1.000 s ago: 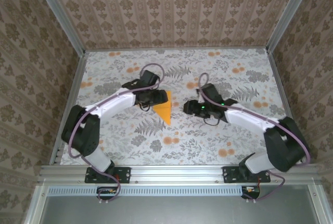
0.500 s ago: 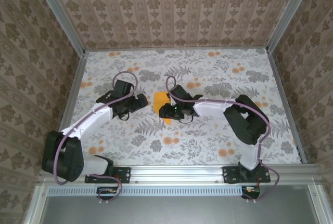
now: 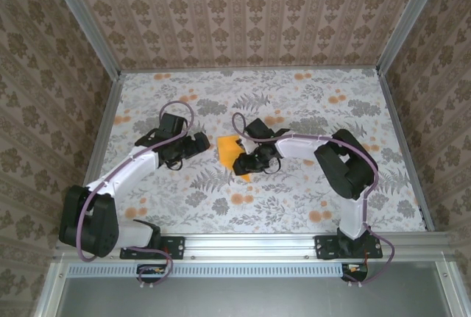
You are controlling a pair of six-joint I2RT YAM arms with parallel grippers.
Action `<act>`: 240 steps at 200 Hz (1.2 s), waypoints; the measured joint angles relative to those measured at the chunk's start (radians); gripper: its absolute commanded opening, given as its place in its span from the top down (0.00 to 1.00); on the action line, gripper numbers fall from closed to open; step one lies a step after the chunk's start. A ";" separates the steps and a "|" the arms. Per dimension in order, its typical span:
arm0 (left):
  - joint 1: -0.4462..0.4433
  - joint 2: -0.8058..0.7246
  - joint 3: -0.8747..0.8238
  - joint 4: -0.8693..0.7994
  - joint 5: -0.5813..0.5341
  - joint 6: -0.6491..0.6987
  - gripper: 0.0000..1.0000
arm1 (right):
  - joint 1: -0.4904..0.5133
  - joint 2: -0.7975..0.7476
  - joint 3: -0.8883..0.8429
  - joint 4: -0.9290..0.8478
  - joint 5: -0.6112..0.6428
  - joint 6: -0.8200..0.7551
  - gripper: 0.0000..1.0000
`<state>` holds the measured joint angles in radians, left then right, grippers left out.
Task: Fold a paper plane with a square sheet of paper (pick it up from the middle)
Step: Move the paper to the center of the table, then fold the wing for the fifth time at the center of the table.
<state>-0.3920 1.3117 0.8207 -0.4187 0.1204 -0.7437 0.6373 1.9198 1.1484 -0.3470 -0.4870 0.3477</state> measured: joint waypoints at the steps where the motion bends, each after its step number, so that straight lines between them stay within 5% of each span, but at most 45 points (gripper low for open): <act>1: 0.000 0.000 -0.001 0.002 0.000 0.000 0.04 | -0.002 -0.002 -0.001 -0.005 0.000 -0.006 0.59; 36: 0.000 0.000 -0.019 0.026 0.023 0.000 0.03 | -0.026 -0.103 -0.031 -0.065 0.032 -0.027 0.55; 147: -0.008 -0.007 -0.118 0.196 0.147 -0.058 0.06 | 0.030 -0.136 -0.115 0.230 0.233 0.502 0.58; 204: -0.053 0.064 -0.121 0.271 0.209 -0.099 0.08 | 0.029 -0.051 -0.108 0.269 0.237 0.512 0.58; 240: -0.083 0.090 -0.120 0.285 0.230 -0.119 0.08 | 0.029 -0.041 -0.101 0.267 0.212 0.370 0.59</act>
<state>-0.4751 1.4014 0.7006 -0.1341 0.3500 -0.8627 0.6662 1.8786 1.0477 -0.0795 -0.2745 0.7174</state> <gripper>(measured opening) 0.918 0.414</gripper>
